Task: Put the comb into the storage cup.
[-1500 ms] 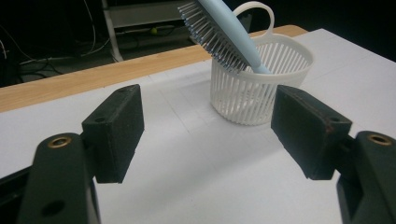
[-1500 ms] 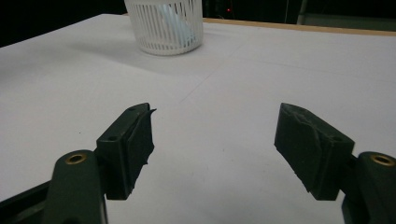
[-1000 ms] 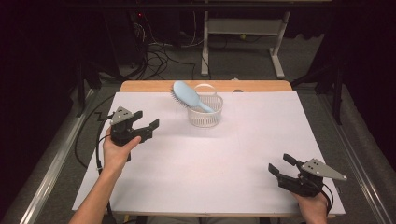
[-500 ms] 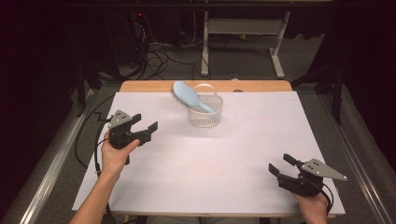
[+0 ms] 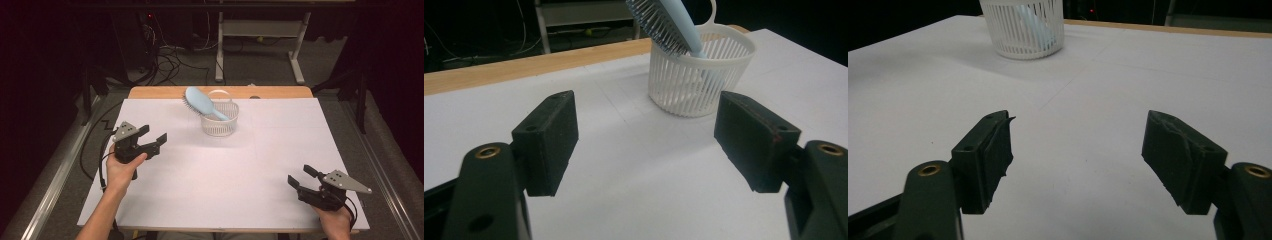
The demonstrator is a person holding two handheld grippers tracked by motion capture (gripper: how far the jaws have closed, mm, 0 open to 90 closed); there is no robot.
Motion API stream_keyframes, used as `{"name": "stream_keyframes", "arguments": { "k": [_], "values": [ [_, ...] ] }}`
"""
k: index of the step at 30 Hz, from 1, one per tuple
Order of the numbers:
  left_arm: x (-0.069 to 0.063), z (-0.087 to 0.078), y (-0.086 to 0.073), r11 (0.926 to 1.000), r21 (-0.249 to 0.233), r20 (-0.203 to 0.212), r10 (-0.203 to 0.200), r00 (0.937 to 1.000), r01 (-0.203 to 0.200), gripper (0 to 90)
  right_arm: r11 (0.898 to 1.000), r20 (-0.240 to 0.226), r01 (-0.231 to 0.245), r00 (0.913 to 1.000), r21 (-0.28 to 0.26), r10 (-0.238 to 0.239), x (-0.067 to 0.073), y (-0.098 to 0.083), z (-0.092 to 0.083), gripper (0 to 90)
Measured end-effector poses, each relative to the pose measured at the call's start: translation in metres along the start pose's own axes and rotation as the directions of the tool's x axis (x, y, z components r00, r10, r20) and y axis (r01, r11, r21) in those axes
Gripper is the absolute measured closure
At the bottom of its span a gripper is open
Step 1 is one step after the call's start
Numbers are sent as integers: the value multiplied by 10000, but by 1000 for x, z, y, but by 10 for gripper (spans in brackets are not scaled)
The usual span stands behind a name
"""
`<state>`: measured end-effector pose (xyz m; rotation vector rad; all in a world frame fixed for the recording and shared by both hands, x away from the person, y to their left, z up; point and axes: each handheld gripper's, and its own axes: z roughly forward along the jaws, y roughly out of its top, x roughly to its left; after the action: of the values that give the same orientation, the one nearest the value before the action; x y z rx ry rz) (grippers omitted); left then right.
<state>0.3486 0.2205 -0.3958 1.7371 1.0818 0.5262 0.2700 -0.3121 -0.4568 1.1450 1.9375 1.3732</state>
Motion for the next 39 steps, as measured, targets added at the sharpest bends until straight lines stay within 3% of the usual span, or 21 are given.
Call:
{"name": "stream_keyframes", "arguments": {
  "k": [39],
  "values": [
    [-2, -11, -17, 9998, 28, -96, 177, 9998, -177, 265, 10000, 21, 23, 10000, -7, -23, 0, 0, 0, 287]
  ]
}}
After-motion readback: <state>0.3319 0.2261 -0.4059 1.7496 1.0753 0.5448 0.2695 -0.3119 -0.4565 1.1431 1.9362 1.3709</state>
